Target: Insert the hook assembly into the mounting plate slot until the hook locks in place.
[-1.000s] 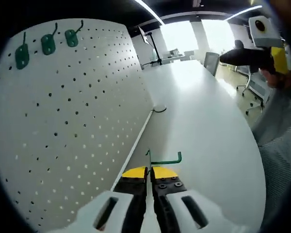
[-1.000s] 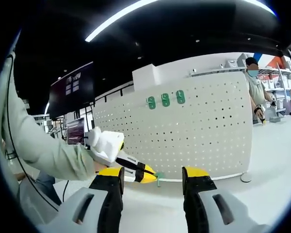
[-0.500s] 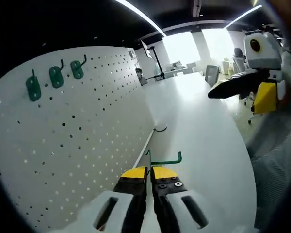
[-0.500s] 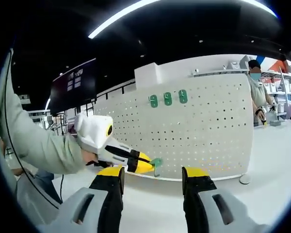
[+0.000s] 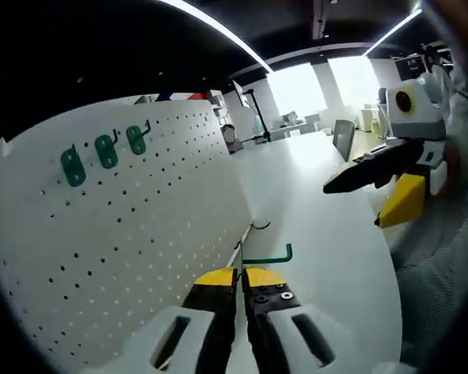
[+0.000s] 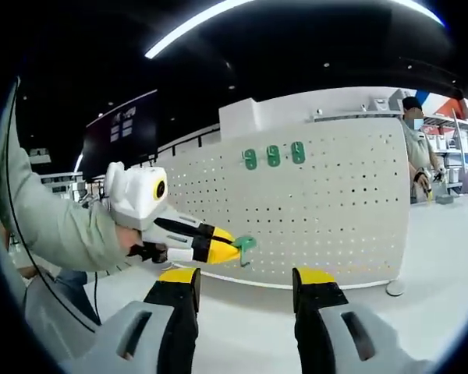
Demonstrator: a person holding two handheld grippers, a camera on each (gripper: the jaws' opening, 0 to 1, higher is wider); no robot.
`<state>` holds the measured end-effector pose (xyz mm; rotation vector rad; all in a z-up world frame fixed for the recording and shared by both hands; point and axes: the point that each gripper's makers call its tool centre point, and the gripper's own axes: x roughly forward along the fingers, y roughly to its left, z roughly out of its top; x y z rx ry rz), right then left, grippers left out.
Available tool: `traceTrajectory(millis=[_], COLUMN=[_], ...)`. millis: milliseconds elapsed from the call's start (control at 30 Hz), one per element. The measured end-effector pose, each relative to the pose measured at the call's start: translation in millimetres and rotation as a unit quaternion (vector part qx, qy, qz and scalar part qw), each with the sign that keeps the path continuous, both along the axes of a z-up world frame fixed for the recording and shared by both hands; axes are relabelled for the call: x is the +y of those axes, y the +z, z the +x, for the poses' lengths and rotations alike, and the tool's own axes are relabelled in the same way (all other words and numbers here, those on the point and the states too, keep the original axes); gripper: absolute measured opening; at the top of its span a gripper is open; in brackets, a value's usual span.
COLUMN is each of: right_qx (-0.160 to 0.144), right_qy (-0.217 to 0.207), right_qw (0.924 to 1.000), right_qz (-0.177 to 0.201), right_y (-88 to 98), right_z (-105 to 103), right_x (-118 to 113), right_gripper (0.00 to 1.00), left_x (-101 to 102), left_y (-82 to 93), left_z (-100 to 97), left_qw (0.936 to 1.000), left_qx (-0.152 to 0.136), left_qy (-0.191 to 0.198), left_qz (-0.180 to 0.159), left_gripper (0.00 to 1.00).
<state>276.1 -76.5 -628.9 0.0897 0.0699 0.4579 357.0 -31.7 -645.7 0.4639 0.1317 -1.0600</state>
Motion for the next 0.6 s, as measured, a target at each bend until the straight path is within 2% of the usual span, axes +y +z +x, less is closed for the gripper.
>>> traceTrajectory(millis=[267,333,600], right_qx=[0.002,0.003,0.003], right_qy=[0.004,0.004,0.006], right_qw=[1.0000,1.0000,1.0000], right_qz=[-0.002,-0.003,-0.005], right_y=[-0.8,-1.4,-1.8], right_z=[0,0,0], right_x=[2,2,3], right_gripper=[0.45,0.45,0.45], left_x=[0,1,7], left_y=[17.3,23.0,35.9], left_z=[-7.6,-9.9,-15.7], left_qw=[0.9983,0.9966,0.9927], left_qx=[0.009,0.014,0.016], left_qy=[0.002,0.005,0.016], left_qz=[-0.057,-0.081,-0.119], left_gripper=[0.03,0.03,0.03])
